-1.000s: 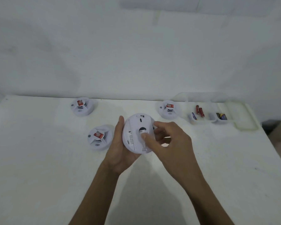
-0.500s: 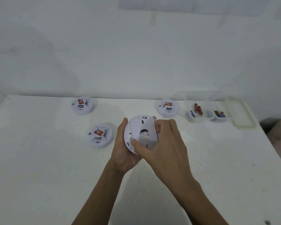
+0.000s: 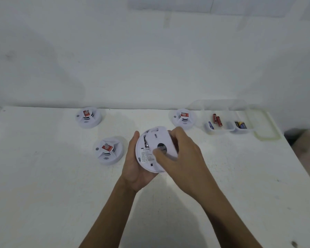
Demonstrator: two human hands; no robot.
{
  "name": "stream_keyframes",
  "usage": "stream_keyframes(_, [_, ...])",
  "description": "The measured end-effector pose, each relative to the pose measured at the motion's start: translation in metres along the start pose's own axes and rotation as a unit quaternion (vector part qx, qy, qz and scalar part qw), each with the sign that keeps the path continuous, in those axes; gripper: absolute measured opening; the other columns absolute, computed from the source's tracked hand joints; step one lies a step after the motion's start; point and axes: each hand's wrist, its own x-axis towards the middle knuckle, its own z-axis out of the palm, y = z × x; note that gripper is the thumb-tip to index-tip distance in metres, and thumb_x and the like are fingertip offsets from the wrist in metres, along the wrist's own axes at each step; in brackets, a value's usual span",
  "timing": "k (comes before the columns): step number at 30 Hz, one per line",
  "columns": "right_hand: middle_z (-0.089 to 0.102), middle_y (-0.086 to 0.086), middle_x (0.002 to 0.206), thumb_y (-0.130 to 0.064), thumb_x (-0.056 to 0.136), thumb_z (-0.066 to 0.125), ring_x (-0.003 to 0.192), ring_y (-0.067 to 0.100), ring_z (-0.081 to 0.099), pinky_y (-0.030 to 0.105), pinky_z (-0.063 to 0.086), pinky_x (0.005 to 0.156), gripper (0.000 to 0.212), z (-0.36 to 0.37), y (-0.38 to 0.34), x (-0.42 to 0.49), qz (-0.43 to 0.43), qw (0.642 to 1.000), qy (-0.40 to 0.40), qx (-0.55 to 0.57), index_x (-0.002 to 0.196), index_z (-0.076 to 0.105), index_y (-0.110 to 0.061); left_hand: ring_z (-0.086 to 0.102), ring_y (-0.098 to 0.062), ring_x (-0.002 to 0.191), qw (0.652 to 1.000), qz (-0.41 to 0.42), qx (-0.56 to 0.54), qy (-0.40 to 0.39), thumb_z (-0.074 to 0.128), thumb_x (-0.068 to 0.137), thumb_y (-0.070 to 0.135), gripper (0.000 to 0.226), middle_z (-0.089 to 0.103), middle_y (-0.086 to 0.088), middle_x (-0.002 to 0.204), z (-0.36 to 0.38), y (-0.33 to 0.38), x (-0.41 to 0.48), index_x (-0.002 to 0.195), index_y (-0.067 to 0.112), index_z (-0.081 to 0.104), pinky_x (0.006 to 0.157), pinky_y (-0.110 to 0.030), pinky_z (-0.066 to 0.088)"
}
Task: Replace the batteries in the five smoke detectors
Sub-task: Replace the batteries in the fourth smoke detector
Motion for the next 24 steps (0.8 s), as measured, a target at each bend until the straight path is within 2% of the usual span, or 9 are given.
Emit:
stream_keyframes(3, [0.057,-0.004,0.071,-0.016,0.088,0.062,0.065,0.006,0.054,0.014,0.041,0.051,0.020,-0.009,0.007,0.002,-0.014,0.997,0.008,0.079,0.075,0.047,-0.016,0.052,-0.031,0.123,0.997,-0.049,-0.042,-0.037,0.053,0.085,0.057,0.063,0.056,-0.015,0.132,-0.006,-0.002,0.000,0.129,0.012,0.057,0.101,-0.046,0.042])
stream_keyframes(6, [0.059,-0.007,0.068,-0.013,0.088,0.062,0.060,0.001,0.055,0.012,0.039,0.051,0.018,-0.016,0.016,0.004,-0.005,0.990,0.017,0.138,0.074,0.051,-0.008,0.047,-0.036,0.127,0.996,-0.053,-0.057,-0.040,0.049,0.088,0.056,0.065,0.050,-0.017,0.138,-0.008,-0.002,0.001,0.135,0.012,0.050,0.107,-0.053,0.034])
stream_keyframes(9, [0.064,-0.003,0.078,-0.021,0.089,0.063,0.070,0.010,0.061,0.026,0.048,0.061,0.011,-0.021,0.029,0.006,0.026,0.983,0.035,0.177,0.084,0.059,-0.011,0.036,-0.040,0.133,0.995,-0.065,-0.059,-0.048,0.040,0.092,0.058,0.072,0.040,-0.021,0.144,-0.013,0.000,0.003,0.143,0.007,0.037,0.113,-0.051,0.019])
stream_keyframes(12, [0.070,0.000,0.094,-0.014,0.092,0.058,0.081,0.016,0.070,0.033,0.057,0.073,0.006,-0.028,0.045,0.009,0.079,0.965,0.044,0.248,0.097,0.062,-0.012,0.036,-0.042,0.132,0.986,-0.103,-0.089,-0.092,0.045,0.091,0.057,0.077,0.040,-0.025,0.143,-0.022,-0.002,0.005,0.145,0.004,0.031,0.111,-0.051,0.025])
stream_keyframes(14, [0.071,0.006,0.097,-0.017,0.093,0.057,0.077,0.021,0.070,0.034,0.057,0.070,0.011,-0.031,0.059,0.012,0.109,0.954,0.044,0.274,0.100,0.062,-0.009,0.035,-0.043,0.133,0.980,-0.119,-0.106,-0.117,0.044,0.091,0.057,0.078,0.038,-0.026,0.144,-0.024,-0.002,0.005,0.145,0.003,0.028,0.111,-0.050,0.026])
stream_keyframes(16, [0.071,0.006,0.089,-0.034,0.091,0.060,0.069,0.017,0.068,0.030,0.056,0.064,0.027,-0.028,0.075,0.015,0.134,0.962,0.055,0.233,0.093,0.061,-0.008,0.035,-0.042,0.133,0.979,-0.129,-0.105,-0.117,0.044,0.090,0.057,0.079,0.037,-0.026,0.145,-0.024,-0.002,0.006,0.145,0.003,0.028,0.111,-0.049,0.025])
stream_keyframes(18, [0.068,0.004,0.081,-0.048,0.088,0.058,0.064,0.015,0.066,0.029,0.054,0.060,0.040,-0.020,0.096,0.017,0.149,0.977,0.078,0.131,0.086,0.057,-0.008,0.035,-0.043,0.133,0.977,-0.131,-0.113,-0.123,0.045,0.090,0.056,0.079,0.037,-0.027,0.144,-0.023,-0.001,0.006,0.145,0.003,0.029,0.111,-0.049,0.026])
stream_keyframes(21, [0.056,0.009,0.071,-0.037,0.091,0.057,0.057,0.019,0.053,0.032,0.047,0.055,0.031,-0.005,0.129,0.016,0.138,0.986,0.095,0.008,0.077,0.045,-0.012,0.035,-0.044,0.132,0.974,-0.137,-0.123,-0.133,0.047,0.090,0.055,0.079,0.037,-0.028,0.144,-0.023,-0.001,0.006,0.145,0.001,0.029,0.110,-0.050,0.029])
stream_keyframes(24, [0.046,-0.003,0.069,-0.036,0.092,0.054,0.059,0.008,0.044,0.021,0.036,0.056,0.026,0.009,0.157,0.015,0.140,0.983,0.069,-0.094,0.079,0.041,-0.019,0.035,-0.044,0.132,0.973,-0.140,-0.122,-0.137,0.048,0.090,0.054,0.079,0.036,-0.029,0.144,-0.022,-0.002,0.007,0.145,0.001,0.028,0.111,-0.049,0.028])
